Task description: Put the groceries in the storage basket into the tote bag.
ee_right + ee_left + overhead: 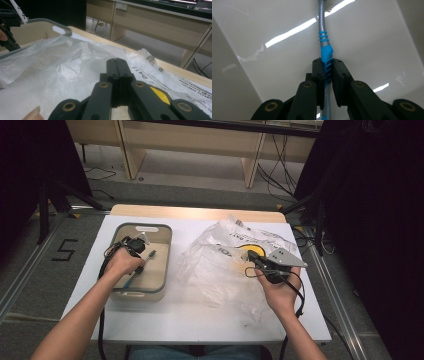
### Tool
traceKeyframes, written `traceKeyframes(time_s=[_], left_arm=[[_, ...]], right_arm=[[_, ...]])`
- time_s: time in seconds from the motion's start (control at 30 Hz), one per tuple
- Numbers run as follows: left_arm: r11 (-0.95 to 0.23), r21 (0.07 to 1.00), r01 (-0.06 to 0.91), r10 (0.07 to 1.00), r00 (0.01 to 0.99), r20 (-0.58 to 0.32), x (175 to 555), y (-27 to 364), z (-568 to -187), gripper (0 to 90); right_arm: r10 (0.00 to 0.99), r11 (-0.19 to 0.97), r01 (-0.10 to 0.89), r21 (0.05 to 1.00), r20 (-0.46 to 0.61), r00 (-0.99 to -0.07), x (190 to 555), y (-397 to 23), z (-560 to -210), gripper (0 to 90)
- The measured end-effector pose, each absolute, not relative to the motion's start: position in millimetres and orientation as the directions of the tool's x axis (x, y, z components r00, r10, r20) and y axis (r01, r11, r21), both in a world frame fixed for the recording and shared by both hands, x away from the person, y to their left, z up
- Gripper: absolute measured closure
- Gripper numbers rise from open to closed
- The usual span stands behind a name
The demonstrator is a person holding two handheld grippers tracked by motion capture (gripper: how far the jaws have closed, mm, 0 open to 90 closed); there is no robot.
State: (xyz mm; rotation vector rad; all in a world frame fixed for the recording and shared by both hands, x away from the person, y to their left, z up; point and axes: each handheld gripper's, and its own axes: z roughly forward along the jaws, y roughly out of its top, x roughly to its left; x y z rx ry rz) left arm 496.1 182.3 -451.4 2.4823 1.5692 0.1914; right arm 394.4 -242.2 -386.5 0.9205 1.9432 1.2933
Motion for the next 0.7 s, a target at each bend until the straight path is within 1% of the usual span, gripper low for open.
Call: traceKeyframes(time_s=[0.23, 0.63, 0.7], left_arm=[[-0.412, 0.274, 0.869, 0.904, 0.427, 0.004, 493.7, 183.3, -447.2, 80.8], [-0.387, 0.380, 0.840, 0.909, 0.416, 0.008, 490.2, 186.8, -437.4, 80.9], [-0.385, 0.386, 0.839, 0.910, 0.414, 0.009, 490.0, 187.4, -436.5, 80.9]], right_arm=[[0.818, 0.272, 0.206, 0.940, -0.113, -0.564, 394.5, -243.1, -386.0, 90.0], [0.819, 0.271, 0.205, 0.940, -0.113, -0.563, 394.4, -243.2, -386.1, 90.0], [0.818, 0.272, 0.206, 0.940, -0.113, -0.563, 394.4, -243.0, -386.2, 90.0]])
